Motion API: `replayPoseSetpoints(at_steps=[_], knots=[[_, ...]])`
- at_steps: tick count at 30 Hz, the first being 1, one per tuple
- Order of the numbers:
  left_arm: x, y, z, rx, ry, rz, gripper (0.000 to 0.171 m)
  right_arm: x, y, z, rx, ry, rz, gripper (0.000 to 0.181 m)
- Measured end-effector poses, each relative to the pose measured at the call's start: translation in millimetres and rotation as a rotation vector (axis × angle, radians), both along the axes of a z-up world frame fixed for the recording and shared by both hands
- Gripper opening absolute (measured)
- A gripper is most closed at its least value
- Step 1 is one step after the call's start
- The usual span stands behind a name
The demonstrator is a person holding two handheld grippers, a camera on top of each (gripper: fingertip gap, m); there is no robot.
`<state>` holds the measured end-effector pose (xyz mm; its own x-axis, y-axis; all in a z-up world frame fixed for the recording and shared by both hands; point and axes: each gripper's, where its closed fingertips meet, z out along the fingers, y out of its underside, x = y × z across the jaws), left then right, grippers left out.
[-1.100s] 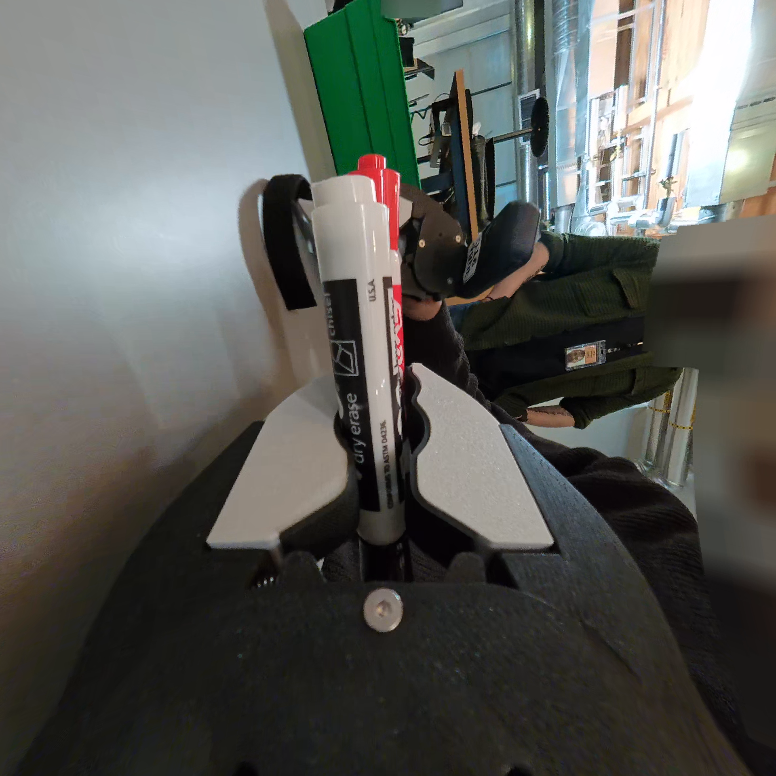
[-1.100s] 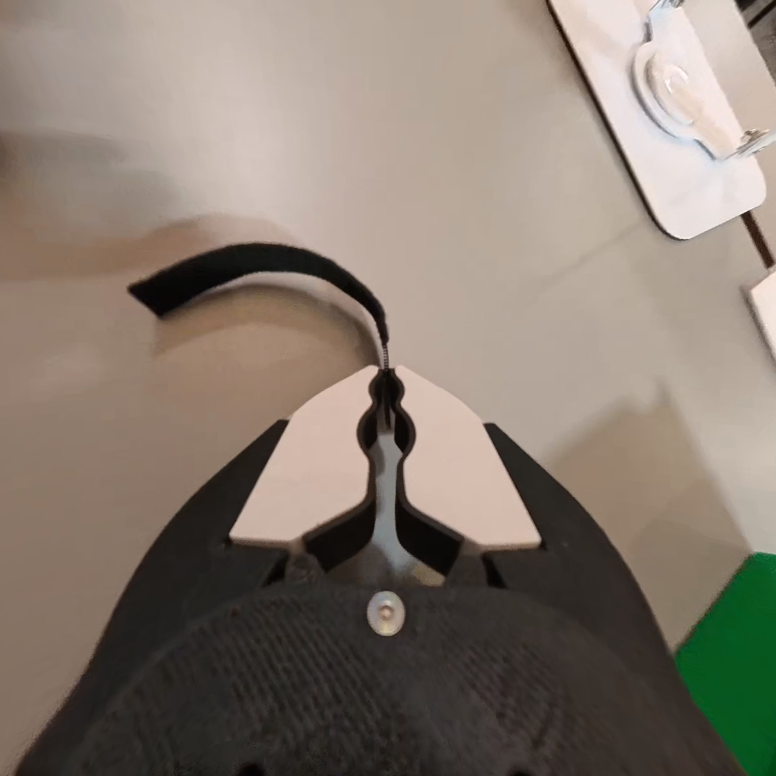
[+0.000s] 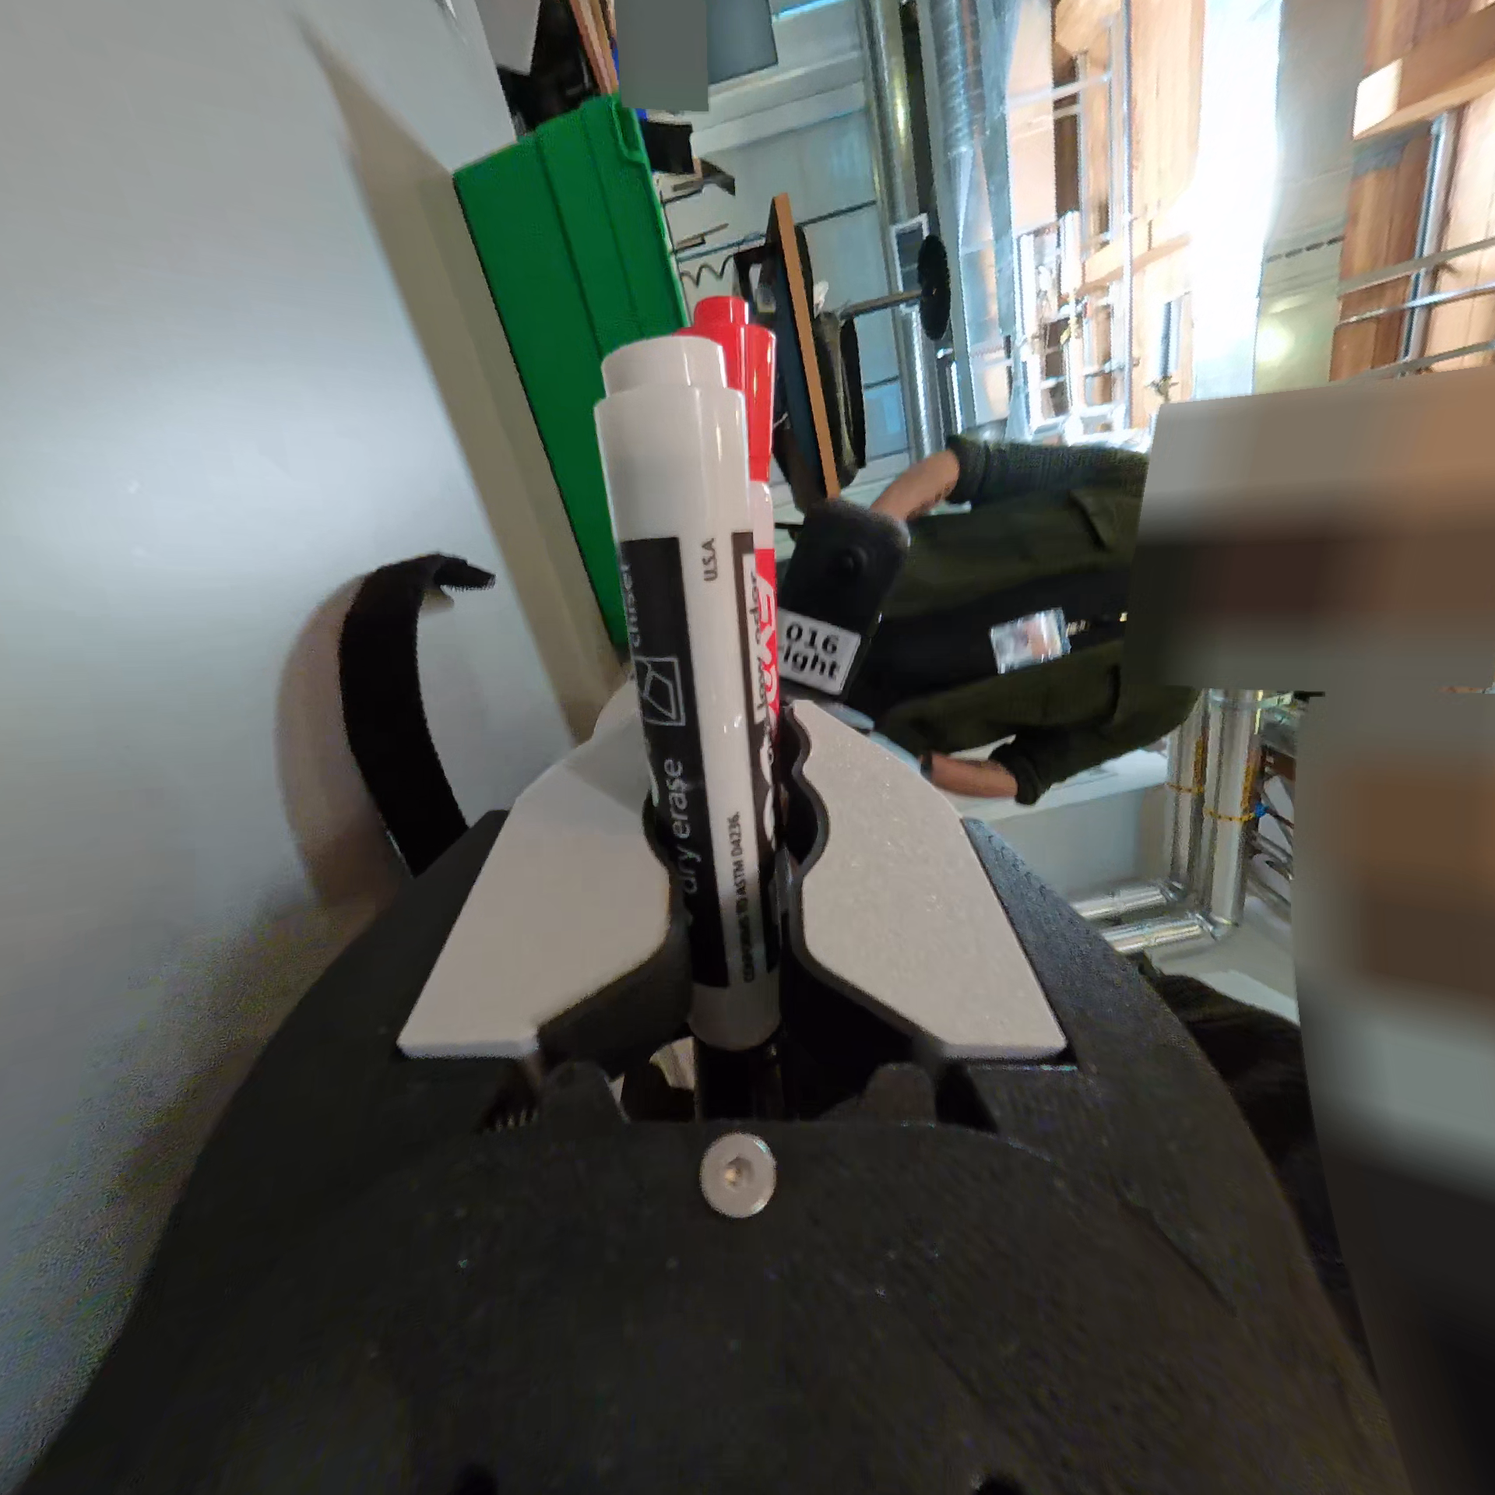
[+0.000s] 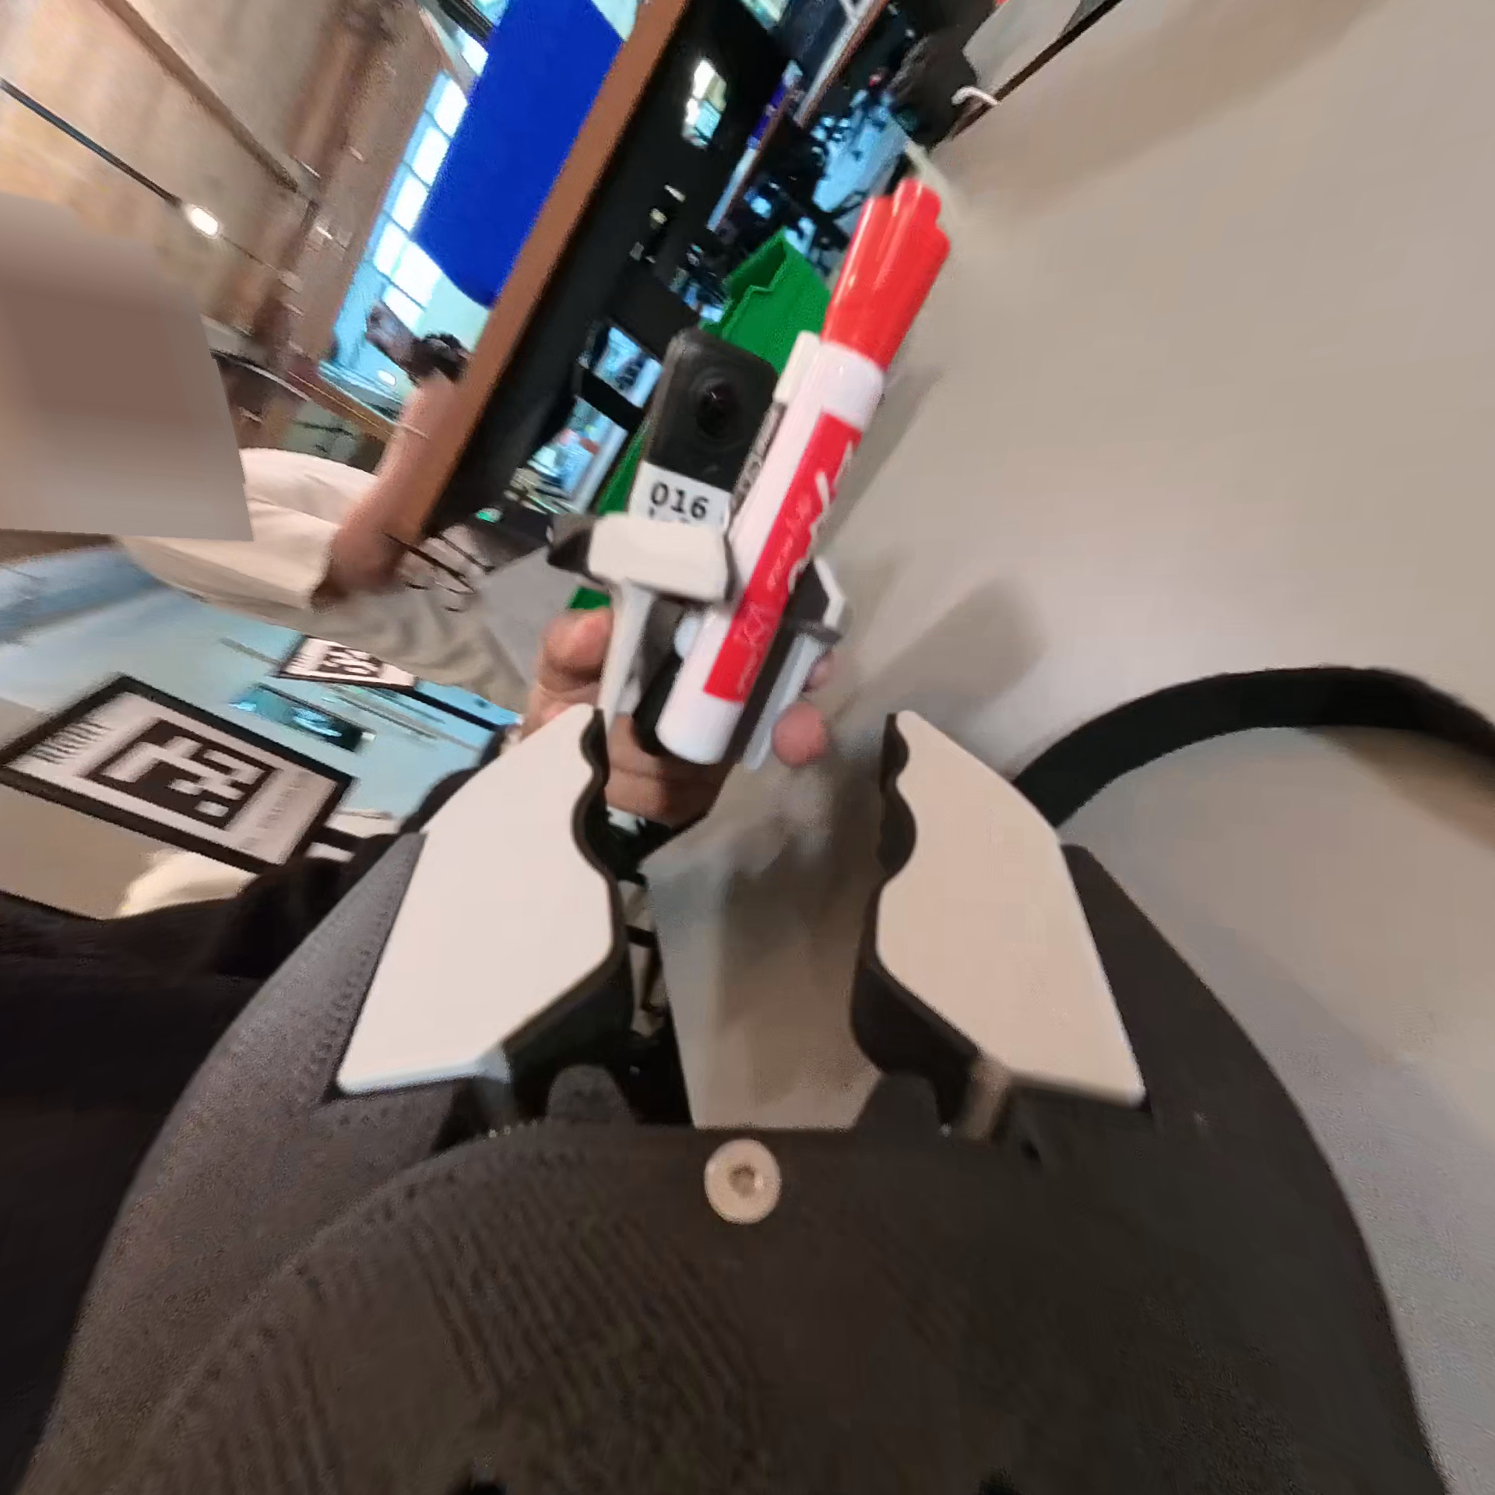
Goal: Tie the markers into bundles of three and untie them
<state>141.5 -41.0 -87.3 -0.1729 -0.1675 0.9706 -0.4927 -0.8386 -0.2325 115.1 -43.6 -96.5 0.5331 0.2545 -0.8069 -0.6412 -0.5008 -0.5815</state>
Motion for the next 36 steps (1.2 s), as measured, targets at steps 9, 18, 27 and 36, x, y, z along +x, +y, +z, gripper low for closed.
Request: replayPoseSetpoints(at_steps=[9, 18, 27, 36], knots=[[-11.4, -45.1, -6.6, 0.028, -0.019, -0.162, 0.020, 51.7, -4.5, -0.1, -0.007, 0.095, -0.094, 0.065], [-12.6, -78.5, -13.9, 0.053, 0.016, -0.249, 0.020, 15.5, -2.4, -1.8, -0.029, 0.193, 0.016, 0.072], [-18.0, -89.6, -22.8, 0.097, 0.045, -0.301, 0.020, 5.0, -6.4, 3.5, -0.007, 0.328, 0.072, 0.028], [-21.0, -92.7, -24.0, 0.056, 0.047, -0.326, 0.020, 6.5, -8.8, -0.9, -0.032, 0.312, 0.066, 0.019]])
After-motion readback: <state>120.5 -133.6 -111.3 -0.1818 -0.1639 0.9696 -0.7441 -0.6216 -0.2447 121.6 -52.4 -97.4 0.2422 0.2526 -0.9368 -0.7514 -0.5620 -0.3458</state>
